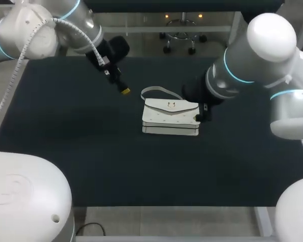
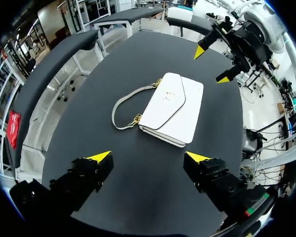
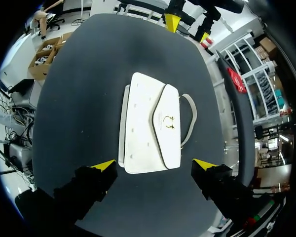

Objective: Pick up the bag, open it, inspect its contents, close it, and place it on the opposite side

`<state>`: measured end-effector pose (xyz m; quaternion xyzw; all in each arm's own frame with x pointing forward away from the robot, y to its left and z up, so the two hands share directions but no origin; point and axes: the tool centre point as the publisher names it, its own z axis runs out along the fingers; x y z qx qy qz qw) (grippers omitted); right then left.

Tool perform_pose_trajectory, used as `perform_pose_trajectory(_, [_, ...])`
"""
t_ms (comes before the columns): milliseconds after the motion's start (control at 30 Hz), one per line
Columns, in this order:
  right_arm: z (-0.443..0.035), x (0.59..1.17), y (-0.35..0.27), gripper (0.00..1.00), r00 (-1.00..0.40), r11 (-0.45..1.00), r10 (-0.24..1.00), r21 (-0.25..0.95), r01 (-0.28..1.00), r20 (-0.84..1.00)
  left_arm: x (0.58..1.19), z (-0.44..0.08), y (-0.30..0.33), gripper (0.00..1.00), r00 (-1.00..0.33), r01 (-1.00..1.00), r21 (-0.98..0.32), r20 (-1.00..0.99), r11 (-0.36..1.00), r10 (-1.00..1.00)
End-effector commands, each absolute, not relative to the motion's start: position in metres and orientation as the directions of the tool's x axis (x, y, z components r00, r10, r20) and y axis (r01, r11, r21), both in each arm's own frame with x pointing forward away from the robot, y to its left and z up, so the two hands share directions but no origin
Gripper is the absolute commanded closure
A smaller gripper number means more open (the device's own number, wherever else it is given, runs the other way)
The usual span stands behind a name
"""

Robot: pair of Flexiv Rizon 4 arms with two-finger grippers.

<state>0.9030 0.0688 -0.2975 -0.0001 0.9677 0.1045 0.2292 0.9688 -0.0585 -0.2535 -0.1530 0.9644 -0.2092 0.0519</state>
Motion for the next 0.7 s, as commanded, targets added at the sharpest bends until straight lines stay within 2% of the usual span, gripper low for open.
perform_pose_trajectory(33, [-0.306,0.893,0.064,0.0,-0.888,0.973,0.049,0.224,-0.062,-0.457,0.969,-0.255,-0.06,0.0,-0.966,0.15,-0.419,-0.254,0.896,0.043])
perform_pose_trajectory(200, [-0.315,0.889,0.07,0.0,-0.884,0.973,0.046,0.223,-0.066,-0.465,0.975,-0.252,-0.072,0.0,-0.951,0.22,-0.375,-0.289,0.9,0.112])
perform_pose_trajectory(567, [-0.328,0.886,0.087,0.0,-0.839,0.992,0.051,0.128,-0.022,-0.541,0.975,-0.252,-0.072,0.0,-0.951,0.22,-0.375,-0.289,0.9,0.112])
perform_pose_trajectory(700, [-0.331,0.888,0.094,0.0,-0.827,0.993,0.059,0.116,-0.007,-0.559,0.975,-0.254,-0.077,0.0,-0.931,0.291,-0.401,-0.33,0.869,0.159])
